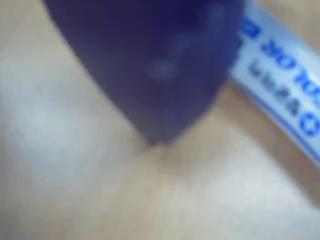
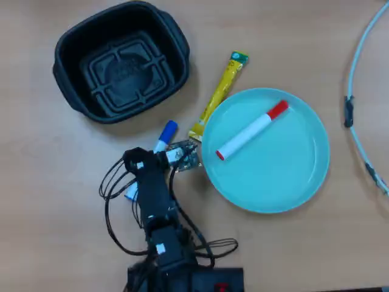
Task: Pick up the blue pen and put it in the black bowl
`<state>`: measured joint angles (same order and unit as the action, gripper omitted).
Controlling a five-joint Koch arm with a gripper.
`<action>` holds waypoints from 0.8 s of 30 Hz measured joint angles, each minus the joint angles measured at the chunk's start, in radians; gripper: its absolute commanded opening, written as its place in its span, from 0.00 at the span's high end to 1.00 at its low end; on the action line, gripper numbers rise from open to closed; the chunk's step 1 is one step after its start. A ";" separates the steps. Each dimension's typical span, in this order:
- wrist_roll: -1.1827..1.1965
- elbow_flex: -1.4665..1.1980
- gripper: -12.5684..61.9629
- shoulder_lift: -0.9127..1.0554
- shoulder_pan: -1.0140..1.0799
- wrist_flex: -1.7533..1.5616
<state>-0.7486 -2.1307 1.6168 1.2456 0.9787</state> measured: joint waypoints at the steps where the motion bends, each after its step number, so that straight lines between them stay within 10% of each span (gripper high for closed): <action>1: 0.008 0.000 0.07 -0.003 -0.002 0.000; 11: 0.137 0.058 0.21 -0.057 -0.009 0.002; 24: 0.141 0.077 0.95 -0.067 -0.058 -0.012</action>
<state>-0.6075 -2.0540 1.5493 1.1873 0.9664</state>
